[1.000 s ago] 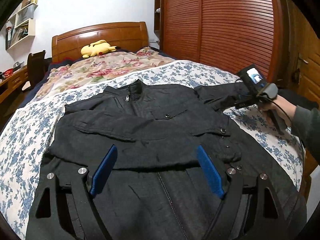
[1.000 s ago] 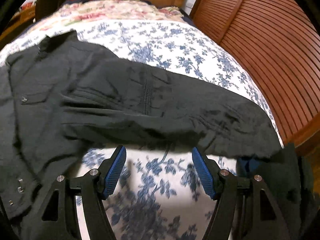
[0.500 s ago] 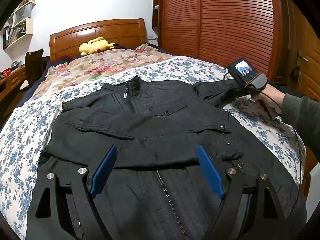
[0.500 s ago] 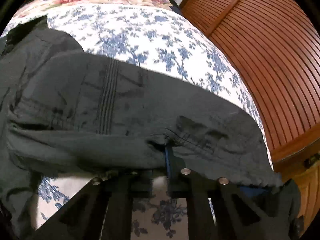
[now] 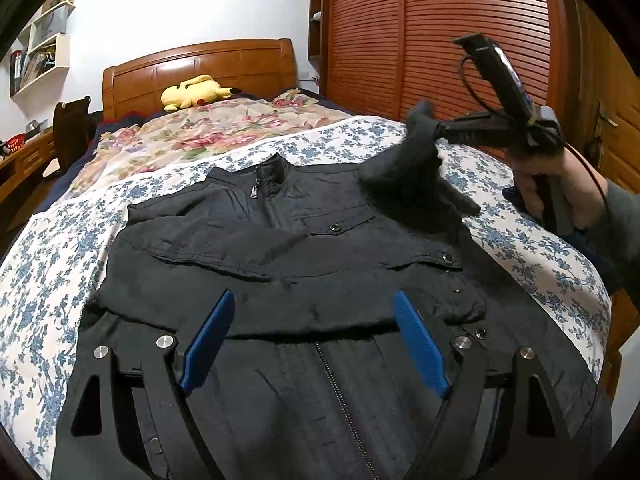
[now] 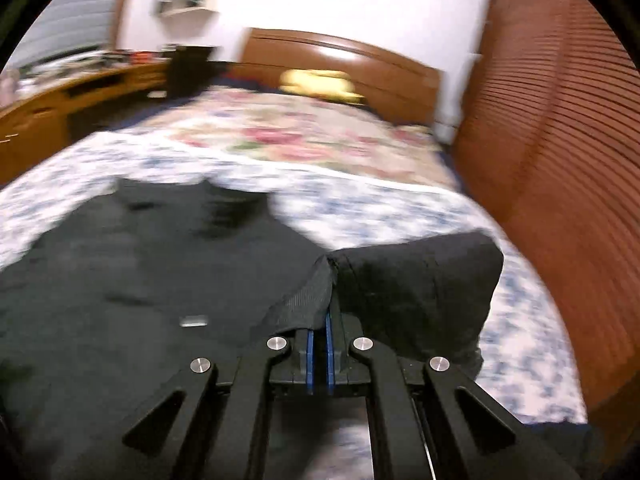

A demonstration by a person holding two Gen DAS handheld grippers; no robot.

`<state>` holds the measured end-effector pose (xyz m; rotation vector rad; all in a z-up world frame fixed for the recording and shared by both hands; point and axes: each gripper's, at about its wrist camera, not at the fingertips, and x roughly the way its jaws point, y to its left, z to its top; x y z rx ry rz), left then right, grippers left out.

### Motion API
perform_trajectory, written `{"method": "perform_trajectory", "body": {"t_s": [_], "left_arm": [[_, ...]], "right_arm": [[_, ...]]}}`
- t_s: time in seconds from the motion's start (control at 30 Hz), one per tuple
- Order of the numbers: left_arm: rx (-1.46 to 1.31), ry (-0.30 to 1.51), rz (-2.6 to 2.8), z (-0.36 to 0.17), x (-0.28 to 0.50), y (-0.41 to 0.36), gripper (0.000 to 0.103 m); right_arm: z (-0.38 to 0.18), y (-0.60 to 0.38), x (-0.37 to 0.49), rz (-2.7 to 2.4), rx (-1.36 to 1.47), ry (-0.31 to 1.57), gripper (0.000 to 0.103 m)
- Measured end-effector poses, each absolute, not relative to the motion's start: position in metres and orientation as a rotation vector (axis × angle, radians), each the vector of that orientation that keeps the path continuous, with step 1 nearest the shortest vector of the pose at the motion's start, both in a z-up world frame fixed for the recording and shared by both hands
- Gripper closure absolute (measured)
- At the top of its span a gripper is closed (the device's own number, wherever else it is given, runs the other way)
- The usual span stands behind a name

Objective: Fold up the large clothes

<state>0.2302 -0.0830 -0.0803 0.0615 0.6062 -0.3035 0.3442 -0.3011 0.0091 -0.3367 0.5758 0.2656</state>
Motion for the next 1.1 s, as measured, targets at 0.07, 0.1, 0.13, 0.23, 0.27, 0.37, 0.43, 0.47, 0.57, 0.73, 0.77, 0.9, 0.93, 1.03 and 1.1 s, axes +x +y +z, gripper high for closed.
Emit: {"method": "perform_trajectory", "body": {"t_s": [0.07,0.1,0.13,0.23,0.27,0.37,0.43,0.47,0.57,0.73,0.77,0.9,0.93,1.03,1.1], "left_arm": [[0.062,0.606,-0.304,-0.08,0.23,-0.083,0.02],[0.061,0.604,-0.304,-0.08,0.229,-0.083,0.02],[0.06,0.605,-0.303,-0.08,0.229,-0.083,0.021],[0.055,0.6,-0.304,-0.079,0.228,-0.082,0.02],[0.054,0.597,-0.305,-0.078,0.228,-0.081,0.02],[0.051,0.593,-0.307,-0.076,0.227,-0.08,0.02],[0.049,0.59,-0.309,-0.075,0.227,-0.079,0.02],[0.049,0.589,-0.309,-0.075,0.226,-0.08,0.02],[0.049,0.588,-0.311,-0.075,0.225,-0.08,0.02],[0.049,0.586,-0.311,-0.075,0.225,-0.079,0.02],[0.049,0.587,-0.311,-0.075,0.225,-0.079,0.02],[0.049,0.586,-0.312,-0.074,0.224,-0.079,0.02],[0.049,0.586,-0.312,-0.075,0.224,-0.079,0.02],[0.049,0.589,-0.311,-0.075,0.224,-0.079,0.02],[0.049,0.59,-0.31,-0.074,0.224,-0.079,0.02]], "right_arm": [[0.0,-0.287,0.336,0.305,-0.34,0.604,0.099],[-0.006,-0.284,0.335,0.307,-0.337,0.628,0.099],[-0.011,-0.282,0.335,0.297,-0.334,0.651,0.099],[-0.022,-0.283,0.34,0.271,-0.32,0.716,0.087],[-0.023,-0.284,0.342,0.268,-0.319,0.727,0.081],[-0.012,-0.284,0.344,0.258,-0.314,0.73,0.061],[-0.005,-0.286,0.339,0.257,-0.305,0.72,0.057],[-0.003,-0.288,0.339,0.257,-0.301,0.712,0.056],[0.002,-0.305,0.333,0.249,-0.297,0.679,0.053],[0.011,-0.322,0.325,0.225,-0.26,0.622,0.05],[0.012,-0.325,0.325,0.219,-0.246,0.614,0.048],[0.005,-0.335,0.33,0.162,-0.234,0.618,0.043],[0.002,-0.337,0.333,0.151,-0.23,0.628,0.042],[-0.008,-0.342,0.346,0.122,-0.207,0.662,0.041],[-0.018,-0.346,0.355,0.101,-0.197,0.687,0.04]]}}
